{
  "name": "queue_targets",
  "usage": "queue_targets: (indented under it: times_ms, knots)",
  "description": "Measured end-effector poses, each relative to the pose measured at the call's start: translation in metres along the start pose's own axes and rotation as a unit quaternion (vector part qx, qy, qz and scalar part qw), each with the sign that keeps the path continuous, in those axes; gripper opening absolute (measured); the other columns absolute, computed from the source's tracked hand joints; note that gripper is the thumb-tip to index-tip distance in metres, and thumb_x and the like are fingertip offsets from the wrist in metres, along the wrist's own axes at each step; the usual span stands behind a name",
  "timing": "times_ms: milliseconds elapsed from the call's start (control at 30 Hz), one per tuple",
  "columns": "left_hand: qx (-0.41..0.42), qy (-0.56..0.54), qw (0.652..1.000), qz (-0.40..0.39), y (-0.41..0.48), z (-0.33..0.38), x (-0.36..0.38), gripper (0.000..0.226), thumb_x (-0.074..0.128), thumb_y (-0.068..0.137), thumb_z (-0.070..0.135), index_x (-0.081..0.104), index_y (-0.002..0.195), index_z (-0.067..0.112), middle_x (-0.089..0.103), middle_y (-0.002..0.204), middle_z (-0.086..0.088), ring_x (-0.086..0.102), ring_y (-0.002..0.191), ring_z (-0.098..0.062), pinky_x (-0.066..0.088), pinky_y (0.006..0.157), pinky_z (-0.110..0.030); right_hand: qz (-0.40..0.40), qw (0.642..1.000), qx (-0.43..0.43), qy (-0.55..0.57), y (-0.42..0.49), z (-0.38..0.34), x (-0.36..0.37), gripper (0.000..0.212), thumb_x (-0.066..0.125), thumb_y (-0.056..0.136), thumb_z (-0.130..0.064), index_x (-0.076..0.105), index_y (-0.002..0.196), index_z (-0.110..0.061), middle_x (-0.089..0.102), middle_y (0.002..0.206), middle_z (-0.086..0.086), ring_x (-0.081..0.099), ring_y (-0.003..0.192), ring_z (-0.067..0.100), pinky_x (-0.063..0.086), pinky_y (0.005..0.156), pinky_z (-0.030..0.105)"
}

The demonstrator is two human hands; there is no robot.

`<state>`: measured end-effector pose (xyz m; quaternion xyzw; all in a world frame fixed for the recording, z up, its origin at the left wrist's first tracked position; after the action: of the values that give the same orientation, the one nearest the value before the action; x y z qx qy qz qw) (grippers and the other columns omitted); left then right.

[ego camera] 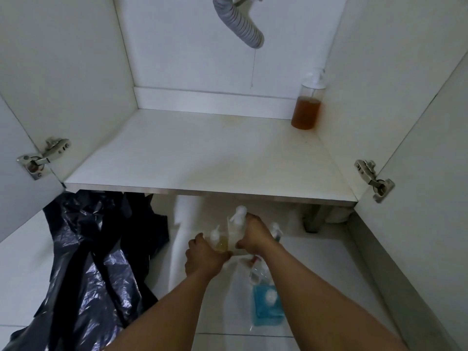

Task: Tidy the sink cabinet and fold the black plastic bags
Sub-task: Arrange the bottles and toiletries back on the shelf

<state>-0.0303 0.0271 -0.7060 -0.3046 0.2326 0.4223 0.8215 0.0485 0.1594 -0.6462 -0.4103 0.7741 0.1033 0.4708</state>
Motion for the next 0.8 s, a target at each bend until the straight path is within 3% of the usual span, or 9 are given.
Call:
queue_targets:
  times_ms: [100,200,300,400,533,600,700,800]
  knots:
    - [-0.002,-0.031,0.999,-0.014,0.007,-0.005,0.003,0.097,0.092,0.063,0.040,0.045,0.142,0.010,0.055,0.131,-0.013,0.060,0.114,-0.032,0.053,0.087,-0.035,0.008,1.000,0.009,-0.009,0.006,0.005,0.004,0.071,0.077,0.079,-0.009,0.043,0.139,-0.026,0.044,0.135,0.008,0.057,0.117,0.028,0.047,0.099,0.033]
    - [0.003,-0.029,1.000,-0.003,0.010,-0.006,0.001,0.082,0.089,0.067,0.036,0.051,0.134,0.008,0.058,0.125,-0.013,0.062,0.108,-0.032,0.052,0.079,-0.032,0.003,0.999,0.027,-0.038,0.008,0.009,0.008,0.075,0.079,0.081,-0.018,0.039,0.144,-0.022,0.035,0.140,0.010,0.055,0.120,0.030,0.045,0.100,0.033]
    - [0.005,-0.025,1.000,0.001,0.011,-0.007,-0.001,0.078,0.088,0.061,0.041,0.058,0.125,0.010,0.062,0.116,-0.010,0.065,0.098,-0.029,0.057,0.079,-0.037,0.009,0.999,0.026,-0.032,0.009,0.009,0.006,0.073,0.082,0.078,-0.020,0.043,0.140,-0.018,0.042,0.137,0.009,0.057,0.118,0.029,0.048,0.098,0.034]
    - [0.002,0.006,1.000,0.005,0.006,-0.008,-0.005,0.070,0.087,0.057,0.042,0.061,0.114,0.012,0.063,0.108,-0.007,0.063,0.089,-0.024,0.054,0.071,-0.031,0.005,0.999,0.023,-0.026,0.005,0.007,0.008,0.069,0.085,0.073,-0.019,0.049,0.132,-0.017,0.053,0.130,0.007,0.059,0.114,0.026,0.050,0.094,0.035]
    - [0.027,0.042,0.999,0.016,-0.009,-0.011,-0.017,0.060,0.074,0.051,0.056,0.063,0.097,0.020,0.066,0.096,-0.001,0.063,0.076,-0.017,0.056,0.066,-0.030,-0.026,0.999,0.011,-0.042,-0.009,0.005,0.005,0.073,0.085,0.074,-0.020,0.046,0.136,-0.018,0.051,0.134,0.006,0.057,0.118,0.026,0.050,0.095,0.035]
    - [0.059,0.043,0.997,0.025,-0.017,-0.012,-0.025,0.061,0.076,0.056,0.060,0.065,0.102,0.022,0.067,0.102,0.003,0.061,0.078,-0.013,0.052,0.066,-0.029,-0.050,0.998,-0.003,-0.048,-0.019,0.003,-0.002,0.079,0.086,0.074,-0.021,0.043,0.140,-0.016,0.050,0.138,0.007,0.054,0.122,0.028,0.048,0.099,0.035]
    - [0.107,0.019,0.993,0.044,-0.028,-0.005,-0.040,0.087,0.076,0.059,0.062,0.058,0.133,0.020,0.061,0.126,0.001,0.060,0.105,-0.019,0.051,0.083,-0.034,-0.083,0.996,-0.017,-0.028,-0.034,-0.001,-0.024,0.082,0.086,0.072,-0.018,0.044,0.143,-0.018,0.053,0.138,0.006,0.054,0.123,0.028,0.049,0.100,0.039]
    - [0.166,-0.013,0.983,0.079,-0.038,0.010,-0.059,0.100,0.068,0.058,0.074,0.055,0.138,0.015,0.062,0.124,-0.002,0.060,0.107,-0.022,0.055,0.088,-0.042,-0.103,0.994,-0.045,-0.016,-0.043,-0.012,-0.056,0.075,0.085,0.073,-0.016,0.050,0.139,-0.020,0.058,0.134,0.002,0.059,0.111,0.023,0.051,0.089,0.032]
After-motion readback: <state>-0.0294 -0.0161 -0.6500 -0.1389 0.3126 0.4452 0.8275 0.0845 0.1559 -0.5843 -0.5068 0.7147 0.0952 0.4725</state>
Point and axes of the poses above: each hand's wrist, its own y-axis towards the middle knuckle, its own x-axis out of the palm, z = x × y, the point moved 3 cm from there along y, towards the middle knuckle
